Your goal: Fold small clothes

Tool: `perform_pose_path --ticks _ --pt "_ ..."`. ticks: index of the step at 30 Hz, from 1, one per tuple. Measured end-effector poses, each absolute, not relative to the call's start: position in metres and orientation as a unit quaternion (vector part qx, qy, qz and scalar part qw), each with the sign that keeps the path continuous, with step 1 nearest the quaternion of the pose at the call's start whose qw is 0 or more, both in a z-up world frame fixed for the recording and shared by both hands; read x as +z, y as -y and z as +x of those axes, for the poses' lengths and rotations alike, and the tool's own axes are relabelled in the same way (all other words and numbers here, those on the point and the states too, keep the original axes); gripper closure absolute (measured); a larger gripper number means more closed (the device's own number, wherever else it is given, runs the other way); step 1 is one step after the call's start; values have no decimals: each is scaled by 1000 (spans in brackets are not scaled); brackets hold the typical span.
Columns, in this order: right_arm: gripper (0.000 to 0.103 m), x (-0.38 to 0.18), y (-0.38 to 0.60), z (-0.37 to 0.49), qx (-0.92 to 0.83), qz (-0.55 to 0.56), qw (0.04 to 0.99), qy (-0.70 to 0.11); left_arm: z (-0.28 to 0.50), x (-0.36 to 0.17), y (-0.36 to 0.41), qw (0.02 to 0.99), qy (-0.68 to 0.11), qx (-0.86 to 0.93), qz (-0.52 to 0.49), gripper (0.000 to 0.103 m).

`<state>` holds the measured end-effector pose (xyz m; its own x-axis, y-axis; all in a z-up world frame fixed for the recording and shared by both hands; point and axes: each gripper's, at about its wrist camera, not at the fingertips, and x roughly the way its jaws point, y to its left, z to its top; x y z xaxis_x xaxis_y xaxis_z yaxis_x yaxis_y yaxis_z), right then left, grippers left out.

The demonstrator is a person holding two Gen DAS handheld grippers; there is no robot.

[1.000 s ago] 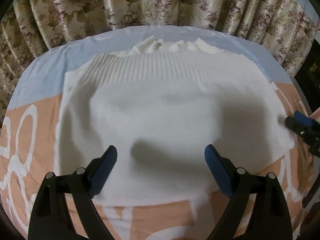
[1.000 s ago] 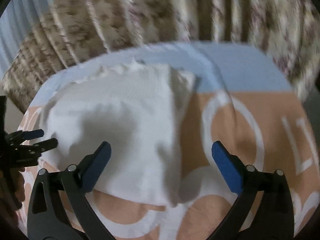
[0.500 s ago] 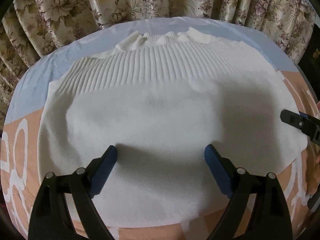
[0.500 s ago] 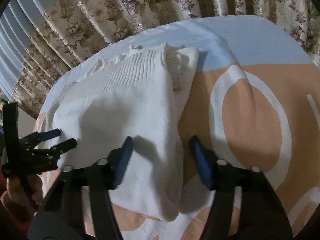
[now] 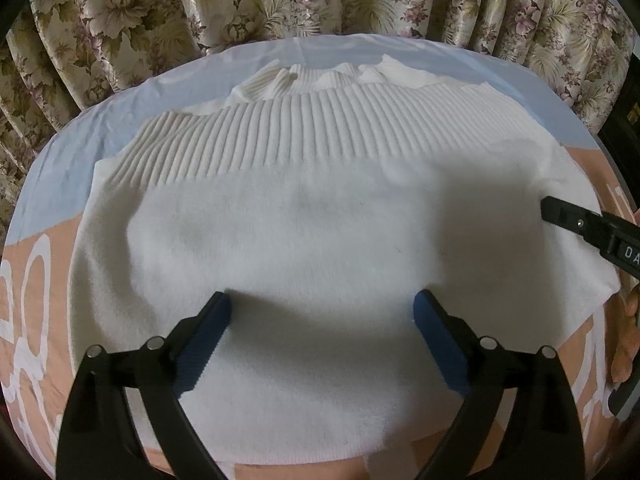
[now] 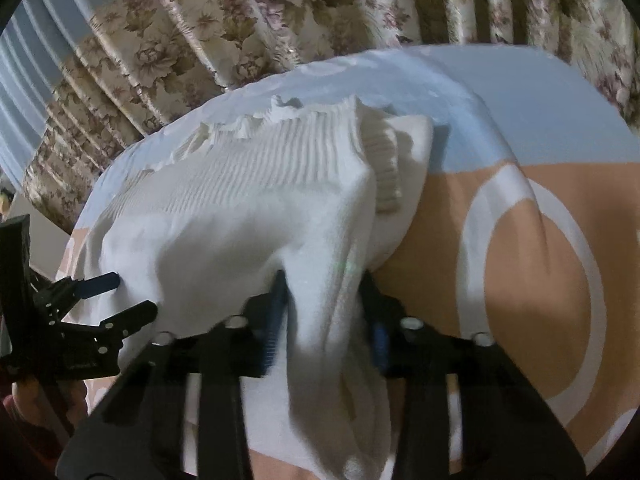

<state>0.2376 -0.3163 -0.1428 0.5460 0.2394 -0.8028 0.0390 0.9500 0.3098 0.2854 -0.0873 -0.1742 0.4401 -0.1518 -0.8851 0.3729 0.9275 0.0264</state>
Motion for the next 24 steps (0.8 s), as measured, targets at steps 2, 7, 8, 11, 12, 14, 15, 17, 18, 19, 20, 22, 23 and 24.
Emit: perform_pose_path --ticks 2,7,8,11,12,14,15,17,18,19,20,22,23,24 --pt "78 -138 307 237 47 122 874 -469 286 -174 88 842 -506 -154 109 9" --pt "80 -122 292 235 29 90 883 -460 286 -175 90 843 -505 -154 109 9" --pt "80 -120 289 236 26 84 883 -461 286 -175 89 842 -504 -154 109 8" --pt "80 -118 275 241 8 38 880 -473 288 -175 88 841 -505 -160 108 8" --pt "80 -117 271 242 3 26 879 -475 288 -174 87 840 -506 -163 109 8" --pt "80 -113 262 245 -7 5 877 -480 289 -169 81 837 -508 -170 113 8" --pt "80 -109 259 246 -9 -1 877 -480 289 -166 77 838 -506 -171 115 8" --pt "81 -100 250 249 -12 -11 878 -479 290 -157 62 840 -500 -172 120 8" --pt "81 -93 243 251 -12 -18 879 -476 292 -152 49 841 -498 -171 122 8" --pt "81 -89 238 253 -12 -23 880 -474 294 -147 36 843 -497 -168 120 8" --pt "81 -82 227 256 -9 -33 882 -470 296 -144 24 846 -494 -164 117 8" --pt "81 -70 203 260 0 -56 885 -463 303 -136 -9 853 -488 -154 106 8" --pt "81 -66 192 263 5 -67 885 -460 307 -134 -25 855 -487 -143 103 8" --pt "81 -63 179 267 10 -77 886 -457 310 -133 -41 859 -485 -130 100 8"
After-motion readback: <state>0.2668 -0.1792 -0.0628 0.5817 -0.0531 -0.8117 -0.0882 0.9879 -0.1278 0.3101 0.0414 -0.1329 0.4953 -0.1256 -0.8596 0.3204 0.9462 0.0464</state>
